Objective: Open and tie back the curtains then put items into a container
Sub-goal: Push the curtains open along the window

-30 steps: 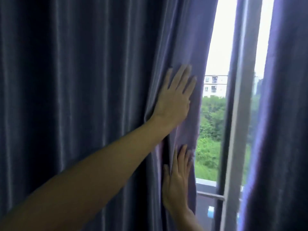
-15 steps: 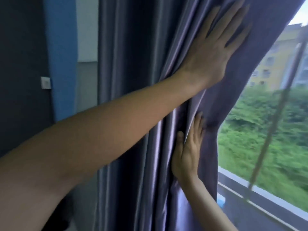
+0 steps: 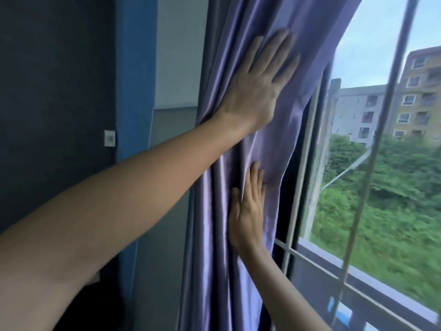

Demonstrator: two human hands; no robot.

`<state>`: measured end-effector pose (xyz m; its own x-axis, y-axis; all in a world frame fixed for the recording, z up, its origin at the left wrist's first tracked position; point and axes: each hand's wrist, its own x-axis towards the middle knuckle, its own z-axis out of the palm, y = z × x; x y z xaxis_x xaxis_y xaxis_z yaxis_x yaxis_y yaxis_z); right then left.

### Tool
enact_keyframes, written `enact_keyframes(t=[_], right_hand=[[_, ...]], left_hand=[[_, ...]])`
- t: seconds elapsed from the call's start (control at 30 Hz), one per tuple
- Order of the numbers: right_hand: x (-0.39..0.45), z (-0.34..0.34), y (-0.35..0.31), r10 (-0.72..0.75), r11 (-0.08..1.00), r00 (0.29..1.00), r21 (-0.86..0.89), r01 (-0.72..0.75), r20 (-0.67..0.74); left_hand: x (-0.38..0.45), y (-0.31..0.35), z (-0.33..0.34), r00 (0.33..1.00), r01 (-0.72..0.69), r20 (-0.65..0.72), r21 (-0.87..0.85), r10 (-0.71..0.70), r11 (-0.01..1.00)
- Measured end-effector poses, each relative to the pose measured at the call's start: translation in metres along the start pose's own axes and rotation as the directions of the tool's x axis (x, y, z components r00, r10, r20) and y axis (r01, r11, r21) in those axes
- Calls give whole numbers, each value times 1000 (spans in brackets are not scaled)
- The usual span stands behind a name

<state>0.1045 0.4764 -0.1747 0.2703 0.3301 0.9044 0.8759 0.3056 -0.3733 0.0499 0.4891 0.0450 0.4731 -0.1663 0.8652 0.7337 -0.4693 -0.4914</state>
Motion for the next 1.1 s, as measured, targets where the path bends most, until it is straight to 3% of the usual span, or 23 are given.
enact_keyframes(t=[0.53, 0.83, 1.1], right_hand=[[42, 142, 6, 92, 994, 985, -65, -84, 144], [40, 151, 6, 123, 992, 975, -56, -115, 187], [23, 126, 2, 215, 976, 943, -80, -201, 254]], left_hand=[[-49, -112, 130, 995, 47, 80, 76, -53, 996], [-65, -124, 153, 985, 86, 147, 25, -89, 996], [-58, -84, 130, 985, 80, 158, -62, -69, 995]])
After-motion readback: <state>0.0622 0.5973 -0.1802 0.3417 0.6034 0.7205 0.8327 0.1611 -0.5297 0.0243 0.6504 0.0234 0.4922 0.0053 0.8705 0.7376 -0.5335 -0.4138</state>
